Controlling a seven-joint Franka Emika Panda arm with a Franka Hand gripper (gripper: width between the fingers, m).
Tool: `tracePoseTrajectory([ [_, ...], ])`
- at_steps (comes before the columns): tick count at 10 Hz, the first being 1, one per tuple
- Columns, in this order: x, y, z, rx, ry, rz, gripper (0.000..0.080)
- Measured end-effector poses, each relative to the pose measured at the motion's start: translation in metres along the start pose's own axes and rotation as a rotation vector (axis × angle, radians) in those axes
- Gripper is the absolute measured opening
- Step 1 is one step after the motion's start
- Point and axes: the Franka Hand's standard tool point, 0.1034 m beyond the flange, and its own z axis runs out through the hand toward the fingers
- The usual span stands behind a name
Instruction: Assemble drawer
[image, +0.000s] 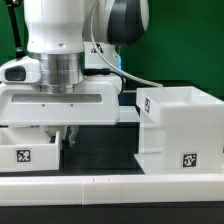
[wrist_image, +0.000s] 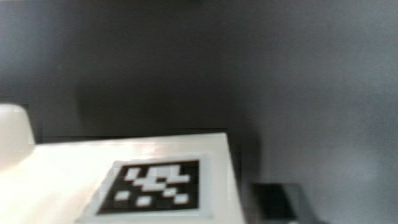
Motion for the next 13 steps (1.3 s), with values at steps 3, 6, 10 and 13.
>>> tracePoseTrajectory([
  [3,0.000,0.000,0.000,0.000,0.000,0.000,0.0041],
  [6,0.000,0.000,0.000,0.000,0.000,0.000,0.0041],
  [10,0.001,-0.002,-0.001,-0.002,0.000,-0.010,0.0041],
  [13,0.006,-0.024,-0.026,0.012,-0.019,-0.180,0.0042],
])
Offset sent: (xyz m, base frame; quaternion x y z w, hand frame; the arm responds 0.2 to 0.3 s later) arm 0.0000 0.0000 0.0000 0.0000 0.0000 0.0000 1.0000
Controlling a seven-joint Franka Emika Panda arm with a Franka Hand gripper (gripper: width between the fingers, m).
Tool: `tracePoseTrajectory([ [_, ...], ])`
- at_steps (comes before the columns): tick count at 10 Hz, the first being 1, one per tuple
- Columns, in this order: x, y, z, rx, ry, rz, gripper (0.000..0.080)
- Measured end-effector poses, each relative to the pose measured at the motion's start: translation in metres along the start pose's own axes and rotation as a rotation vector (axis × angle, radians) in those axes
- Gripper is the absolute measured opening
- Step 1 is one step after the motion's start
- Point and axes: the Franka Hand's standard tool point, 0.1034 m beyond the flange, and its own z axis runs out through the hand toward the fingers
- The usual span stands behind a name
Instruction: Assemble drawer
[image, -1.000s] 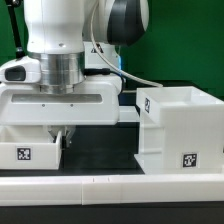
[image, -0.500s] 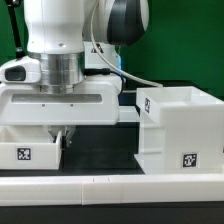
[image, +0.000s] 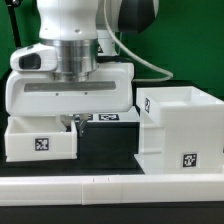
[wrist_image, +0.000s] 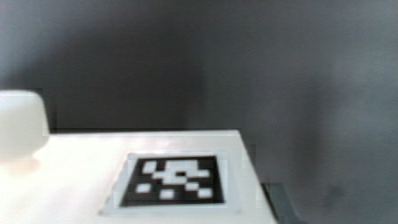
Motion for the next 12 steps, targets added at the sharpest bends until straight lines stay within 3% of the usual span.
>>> tracePoseTrajectory([
  [5,-0.0007,-0.0006,0.0013,0.005,-0.008,-0.181,0.0042],
  [9,0.0084,-0.0103,0.0000,-0.037,-0.010,-0.665,0.0042],
  [12,0.0062,-0.0066,0.0008,-0.037,-0.017,-0.824,0.0042],
])
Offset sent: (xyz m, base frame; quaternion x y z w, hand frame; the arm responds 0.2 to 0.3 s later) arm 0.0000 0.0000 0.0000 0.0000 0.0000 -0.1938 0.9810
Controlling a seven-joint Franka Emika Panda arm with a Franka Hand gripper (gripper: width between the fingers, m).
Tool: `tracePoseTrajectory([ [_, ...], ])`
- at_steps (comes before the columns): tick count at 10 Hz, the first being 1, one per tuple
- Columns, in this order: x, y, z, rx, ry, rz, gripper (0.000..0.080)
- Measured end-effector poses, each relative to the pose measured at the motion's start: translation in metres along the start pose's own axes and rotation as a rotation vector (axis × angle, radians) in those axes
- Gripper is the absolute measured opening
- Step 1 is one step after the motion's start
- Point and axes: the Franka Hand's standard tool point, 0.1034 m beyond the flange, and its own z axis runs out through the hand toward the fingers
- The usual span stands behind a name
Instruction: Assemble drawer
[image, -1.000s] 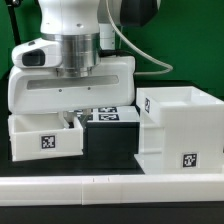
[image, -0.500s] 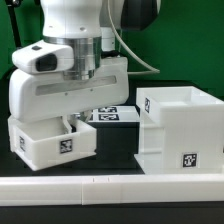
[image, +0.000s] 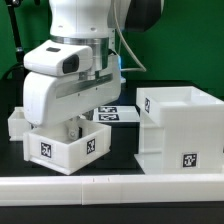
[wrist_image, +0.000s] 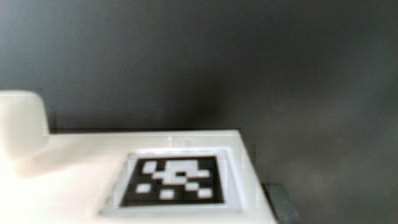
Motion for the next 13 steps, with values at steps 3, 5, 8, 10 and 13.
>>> tracePoseTrajectory([
  [3,0.003,-0.002,0.005,-0.008,-0.014,-0.261,0.0042],
  [5,0.009,-0.006,0.006,-0.008,-0.028,-0.395,0.0042],
  [8,0.003,-0.003,0.007,-0.008,-0.041,-0.541,0.0042],
  [10,0.006,-0.003,0.008,-0.007,-0.039,-0.561,0.0042],
  [13,0.029,-0.001,0.009,0.006,-0.034,-0.575,0.0042],
])
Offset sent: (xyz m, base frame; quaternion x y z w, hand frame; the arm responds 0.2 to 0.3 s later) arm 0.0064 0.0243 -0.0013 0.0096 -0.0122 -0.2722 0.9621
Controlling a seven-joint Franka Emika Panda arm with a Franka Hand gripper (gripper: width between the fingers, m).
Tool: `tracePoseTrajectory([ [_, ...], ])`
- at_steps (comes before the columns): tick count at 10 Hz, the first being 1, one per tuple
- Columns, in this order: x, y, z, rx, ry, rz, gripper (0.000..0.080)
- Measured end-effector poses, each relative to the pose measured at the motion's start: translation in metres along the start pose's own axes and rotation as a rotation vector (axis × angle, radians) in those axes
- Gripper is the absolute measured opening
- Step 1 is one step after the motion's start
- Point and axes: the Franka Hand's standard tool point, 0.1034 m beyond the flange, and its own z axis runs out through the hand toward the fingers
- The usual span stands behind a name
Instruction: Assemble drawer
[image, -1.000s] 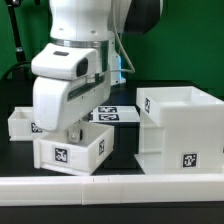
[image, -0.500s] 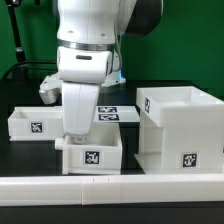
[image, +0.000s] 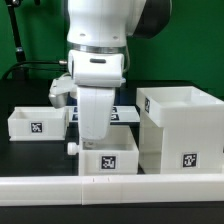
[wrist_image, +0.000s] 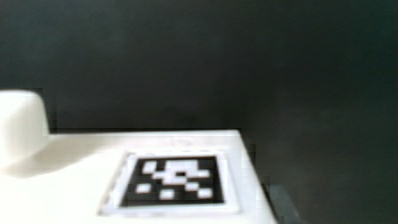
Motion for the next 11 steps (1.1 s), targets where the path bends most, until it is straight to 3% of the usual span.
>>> tracePoseTrajectory([
  [5,0.000,0.001,0.002,0.003,0.001,0.025,0.0042],
  [7,0.010,0.002,0.003,-0.003,0.009,-0.004,0.0042],
  [10,0.012,0.004,0.002,-0.019,0.012,-0.017,0.0042],
  [11,0.013,0.005,0.003,-0.039,0.014,-0.015,0.0042],
])
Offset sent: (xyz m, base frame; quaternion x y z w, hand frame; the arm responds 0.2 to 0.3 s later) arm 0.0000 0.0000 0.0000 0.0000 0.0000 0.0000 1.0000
